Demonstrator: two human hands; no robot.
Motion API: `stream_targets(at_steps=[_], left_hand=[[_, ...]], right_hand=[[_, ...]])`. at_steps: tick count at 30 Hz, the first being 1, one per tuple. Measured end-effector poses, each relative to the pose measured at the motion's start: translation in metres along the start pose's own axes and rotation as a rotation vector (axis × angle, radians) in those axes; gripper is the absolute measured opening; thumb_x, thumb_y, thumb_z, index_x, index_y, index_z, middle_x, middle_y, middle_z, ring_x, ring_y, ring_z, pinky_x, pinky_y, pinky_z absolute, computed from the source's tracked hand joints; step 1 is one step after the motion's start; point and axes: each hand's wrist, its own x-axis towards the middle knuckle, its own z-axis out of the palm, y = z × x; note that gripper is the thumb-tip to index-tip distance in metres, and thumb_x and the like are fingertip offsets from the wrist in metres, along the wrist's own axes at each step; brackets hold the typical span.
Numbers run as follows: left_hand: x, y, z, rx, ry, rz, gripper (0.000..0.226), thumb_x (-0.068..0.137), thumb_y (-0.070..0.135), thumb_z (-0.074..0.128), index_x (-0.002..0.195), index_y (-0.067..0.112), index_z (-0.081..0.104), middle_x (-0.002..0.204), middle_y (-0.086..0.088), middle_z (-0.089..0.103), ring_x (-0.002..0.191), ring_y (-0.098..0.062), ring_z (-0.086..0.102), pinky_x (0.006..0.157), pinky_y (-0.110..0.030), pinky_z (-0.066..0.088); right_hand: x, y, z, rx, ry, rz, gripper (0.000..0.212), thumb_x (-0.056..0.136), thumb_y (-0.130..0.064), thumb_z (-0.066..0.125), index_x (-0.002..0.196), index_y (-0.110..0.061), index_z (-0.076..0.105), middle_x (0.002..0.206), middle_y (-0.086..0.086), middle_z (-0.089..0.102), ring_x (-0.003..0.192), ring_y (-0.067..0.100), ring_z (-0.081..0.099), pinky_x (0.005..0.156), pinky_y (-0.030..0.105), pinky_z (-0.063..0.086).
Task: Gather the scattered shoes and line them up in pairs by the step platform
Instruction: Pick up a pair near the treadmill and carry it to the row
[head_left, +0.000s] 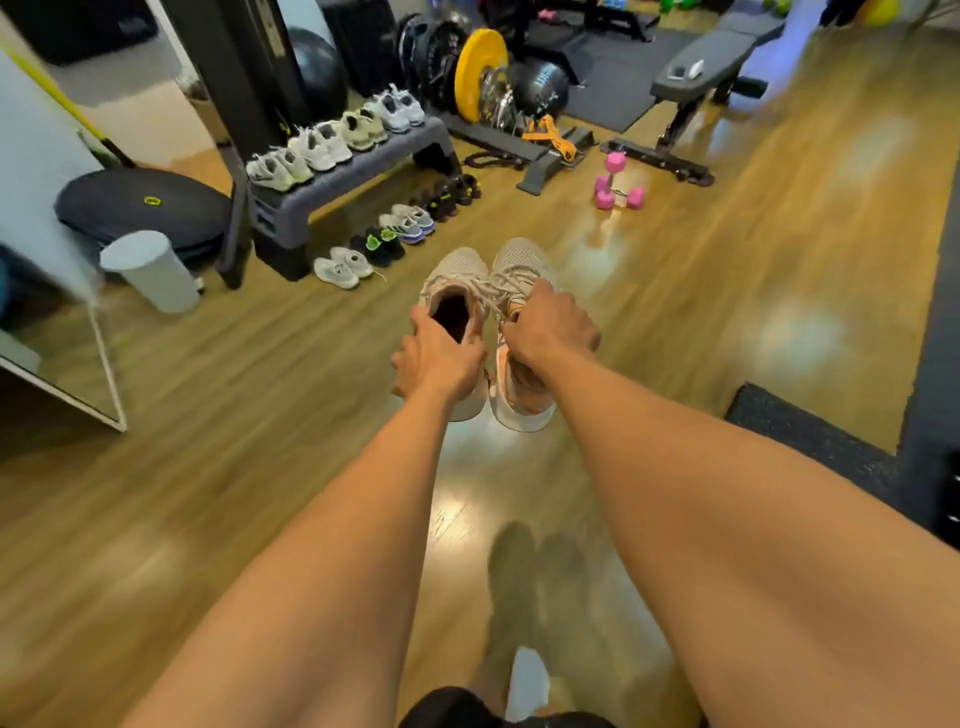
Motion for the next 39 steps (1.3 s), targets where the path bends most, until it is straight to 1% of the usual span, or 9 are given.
stream_targets(at_steps=[3, 8, 12, 17, 22, 27, 33, 37, 39], left_hand=[[0.065, 0.011, -0.005, -0.011, 0.035, -0.057, 0.070, 0.083, 0.057, 0.059, 0.135, 0.019, 0.029, 0.132, -0.015, 0.050, 0.119, -0.039, 0.049, 0.095, -0.053, 0.045], [0.189, 0.025, -0.007, -0.077, 0.092, -0.135, 0.072, 0.082, 0.051, 0.062, 0.137, 0.021, 0.027, 0.134, -0.015, 0.050, 0.120, -0.040, 0.048, 0.096, -0.052, 0.044], [0.297, 0.039, -0.006, -0.134, 0.093, -0.177, 0.076, 0.081, 0.055, 0.062, 0.139, 0.023, 0.026, 0.136, -0.014, 0.048, 0.122, -0.040, 0.047, 0.098, -0.053, 0.043], [0.413, 0.058, -0.010, -0.176, 0.098, -0.199, 0.080, 0.078, 0.056, 0.063, 0.141, 0.025, 0.024, 0.136, -0.015, 0.047, 0.122, -0.040, 0.047, 0.099, -0.053, 0.042], [0.524, 0.079, 0.001, -0.104, 0.120, -0.248, 0.081, 0.079, 0.061, 0.060, 0.143, 0.028, 0.022, 0.135, -0.014, 0.048, 0.121, -0.040, 0.048, 0.096, -0.054, 0.044], [0.628, 0.093, 0.022, -0.074, 0.163, -0.385, 0.080, 0.080, 0.057, 0.061, 0.142, 0.025, 0.021, 0.131, -0.016, 0.049, 0.119, -0.040, 0.048, 0.093, -0.053, 0.046], [0.741, 0.105, 0.036, -0.079, 0.196, -0.502, 0.082, 0.079, 0.046, 0.067, 0.143, 0.026, 0.019, 0.134, -0.014, 0.047, 0.122, -0.038, 0.046, 0.093, -0.054, 0.045], [0.818, 0.098, 0.048, -0.110, 0.207, -0.566, 0.086, 0.079, 0.043, 0.068, 0.144, 0.028, 0.014, 0.135, -0.015, 0.045, 0.122, -0.039, 0.044, 0.093, -0.056, 0.044], [0.858, 0.086, 0.061, -0.121, 0.220, -0.592, 0.089, 0.079, 0.043, 0.068, 0.145, 0.029, 0.011, 0.138, -0.016, 0.042, 0.125, -0.039, 0.041, 0.094, -0.054, 0.043]], right_hand=[[0.059, -0.039, 0.011, -0.031, -0.031, -0.062, 0.055, 0.086, -0.040, 0.062, 0.133, -0.020, 0.043, 0.129, 0.012, 0.051, 0.113, 0.033, 0.056, 0.071, 0.036, 0.038], [0.169, -0.106, 0.035, -0.006, -0.088, -0.101, 0.055, 0.085, -0.040, 0.062, 0.133, -0.022, 0.042, 0.129, 0.012, 0.051, 0.113, 0.035, 0.054, 0.073, 0.038, 0.038], [0.255, -0.161, 0.056, -0.026, -0.091, -0.119, 0.055, 0.087, -0.040, 0.063, 0.134, -0.023, 0.040, 0.129, 0.012, 0.050, 0.113, 0.035, 0.053, 0.072, 0.038, 0.037], [0.353, -0.220, 0.075, -0.041, -0.131, -0.145, 0.057, 0.088, -0.043, 0.062, 0.135, -0.022, 0.038, 0.130, 0.013, 0.048, 0.115, 0.037, 0.051, 0.083, 0.042, 0.044], [0.464, -0.267, 0.105, -0.089, -0.198, -0.198, 0.056, 0.088, -0.048, 0.059, 0.132, -0.020, 0.040, 0.129, 0.015, 0.049, 0.115, 0.038, 0.052, 0.083, 0.042, 0.044], [0.576, -0.312, 0.146, -0.158, -0.252, -0.296, 0.050, 0.089, -0.045, 0.058, 0.130, -0.021, 0.041, 0.127, 0.014, 0.049, 0.113, 0.036, 0.053, 0.073, 0.039, 0.038], [0.680, -0.368, 0.189, -0.226, -0.333, -0.373, 0.051, 0.089, -0.040, 0.059, 0.133, -0.023, 0.038, 0.128, 0.012, 0.047, 0.113, 0.036, 0.052, 0.072, 0.039, 0.036], [0.743, -0.403, 0.227, -0.255, -0.379, -0.422, 0.047, 0.090, -0.042, 0.058, 0.128, -0.022, 0.040, 0.126, 0.011, 0.047, 0.111, 0.037, 0.052, 0.072, 0.039, 0.035], [0.775, -0.417, 0.254, -0.265, -0.409, -0.426, 0.047, 0.090, -0.043, 0.058, 0.127, -0.022, 0.041, 0.125, 0.011, 0.046, 0.111, 0.037, 0.051, 0.073, 0.039, 0.035]])
